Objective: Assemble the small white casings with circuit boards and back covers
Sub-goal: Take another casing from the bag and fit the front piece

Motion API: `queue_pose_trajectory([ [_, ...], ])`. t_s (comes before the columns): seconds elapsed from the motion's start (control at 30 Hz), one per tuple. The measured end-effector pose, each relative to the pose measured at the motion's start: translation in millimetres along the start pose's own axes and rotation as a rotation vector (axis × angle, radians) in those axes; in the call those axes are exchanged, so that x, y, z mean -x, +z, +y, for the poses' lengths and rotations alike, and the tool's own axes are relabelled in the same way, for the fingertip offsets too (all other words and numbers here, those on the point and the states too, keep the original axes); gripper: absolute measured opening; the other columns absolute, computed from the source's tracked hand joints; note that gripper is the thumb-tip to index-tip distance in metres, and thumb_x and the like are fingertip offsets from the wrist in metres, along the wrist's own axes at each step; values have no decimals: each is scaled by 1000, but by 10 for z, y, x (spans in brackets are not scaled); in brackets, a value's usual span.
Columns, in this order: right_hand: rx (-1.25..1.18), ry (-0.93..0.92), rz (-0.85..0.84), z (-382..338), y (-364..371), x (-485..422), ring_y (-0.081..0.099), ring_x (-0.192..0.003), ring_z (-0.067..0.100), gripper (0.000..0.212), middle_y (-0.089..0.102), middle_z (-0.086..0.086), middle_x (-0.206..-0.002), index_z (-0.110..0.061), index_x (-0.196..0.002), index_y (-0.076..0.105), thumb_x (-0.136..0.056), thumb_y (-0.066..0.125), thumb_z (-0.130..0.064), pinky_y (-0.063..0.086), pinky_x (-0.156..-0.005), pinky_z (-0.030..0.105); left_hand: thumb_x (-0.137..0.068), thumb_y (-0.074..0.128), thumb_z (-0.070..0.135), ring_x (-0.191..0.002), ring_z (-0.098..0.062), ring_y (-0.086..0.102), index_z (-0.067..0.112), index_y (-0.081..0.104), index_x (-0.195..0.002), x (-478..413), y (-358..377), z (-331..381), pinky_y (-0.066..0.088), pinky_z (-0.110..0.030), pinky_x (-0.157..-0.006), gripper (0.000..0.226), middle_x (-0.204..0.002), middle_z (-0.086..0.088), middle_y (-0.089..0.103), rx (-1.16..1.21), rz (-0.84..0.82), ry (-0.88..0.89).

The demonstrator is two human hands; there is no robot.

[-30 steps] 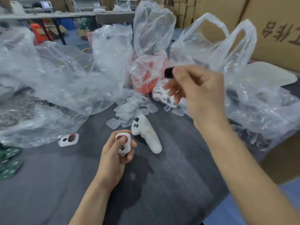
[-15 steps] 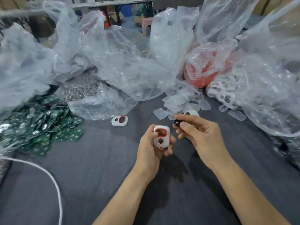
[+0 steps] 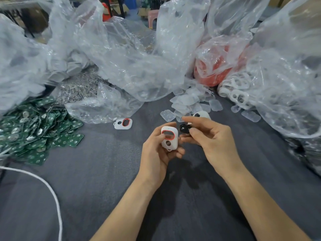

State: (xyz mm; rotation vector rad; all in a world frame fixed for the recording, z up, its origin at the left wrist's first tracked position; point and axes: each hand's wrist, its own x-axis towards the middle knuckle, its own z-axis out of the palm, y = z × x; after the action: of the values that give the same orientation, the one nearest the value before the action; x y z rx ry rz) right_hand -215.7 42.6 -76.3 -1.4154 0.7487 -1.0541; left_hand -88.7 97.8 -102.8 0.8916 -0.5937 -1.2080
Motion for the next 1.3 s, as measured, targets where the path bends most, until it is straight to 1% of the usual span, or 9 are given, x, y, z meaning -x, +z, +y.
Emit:
queue_pose_trajectory([
  [0.2,-73,-40,24,-18,-31,-14,73,-81,22,19,72,9,-87,-8,-90,67,-86,59,9,56,-72,22,-95,38,4,-79,-24,70,9,63,-115,6,-22,-16,57,-28,-70,32,-98,-18,70,-8,25,11],
  [0.33,-87,-87,11,-31,-20,-3,72,-85,19,19,74,9,-89,-8,-94,60,-86,59,9,53,-74,19,-92,44,8,-93,-22,70,-2,58,-123,26,-2,-10,55,-25,-74,35,-113,-21,68,-49,43,22],
  [0.47,-41,-119,-14,-40,-14,2,72,-86,18,23,75,6,-90,-11,-102,63,-89,57,6,52,-76,19,-83,55,17,-99,-25,69,4,63,-115,40,13,11,55,-24,-75,36,-114,-18,69,-4,15,14],
  [0.67,-72,-102,13,-40,-12,14,71,-91,19,18,75,5,-92,-15,-96,55,-92,53,3,53,-78,22,-81,59,17,-101,-26,68,12,69,-108,34,0,-27,55,-24,-73,29,-109,-16,70,24,5,-19],
  [0.77,-51,-95,66,-30,-20,3,70,-88,16,15,74,3,-95,-10,-91,54,-89,58,4,54,-72,21,-82,60,19,-99,-23,70,14,69,-108,30,-3,-36,55,-23,-72,28,-107,-14,71,25,1,-17],
  [0.93,61,-75,162,8,-50,0,71,-83,21,16,68,8,-92,-10,-87,58,-83,68,2,58,-79,36,-82,60,22,-92,-16,71,22,76,-100,43,4,-29,56,-23,-71,24,-102,-6,74,7,-39,-4],
  [1.0,131,-99,175,5,-48,2,69,-84,13,21,67,3,-90,-14,-89,58,-81,69,1,57,-75,28,-83,59,22,-91,-16,71,25,76,-100,52,3,-21,56,-23,-72,24,-101,-4,74,-9,-57,-1],
  [1.1,207,-114,175,-9,-28,4,66,-72,4,21,66,-1,-83,-19,-86,60,-80,72,-3,52,-65,17,-83,58,22,-89,-16,72,28,76,-101,68,4,-13,56,-22,-70,26,-98,-3,75,-27,-75,2],
  [1.3,84,-47,86,-33,-8,2,69,-70,16,19,71,5,-76,-18,-82,63,-83,67,0,55,-66,25,-82,60,21,-92,-16,70,24,76,-101,55,0,-32,56,-25,-72,26,-100,-4,74,-45,-69,33],
])
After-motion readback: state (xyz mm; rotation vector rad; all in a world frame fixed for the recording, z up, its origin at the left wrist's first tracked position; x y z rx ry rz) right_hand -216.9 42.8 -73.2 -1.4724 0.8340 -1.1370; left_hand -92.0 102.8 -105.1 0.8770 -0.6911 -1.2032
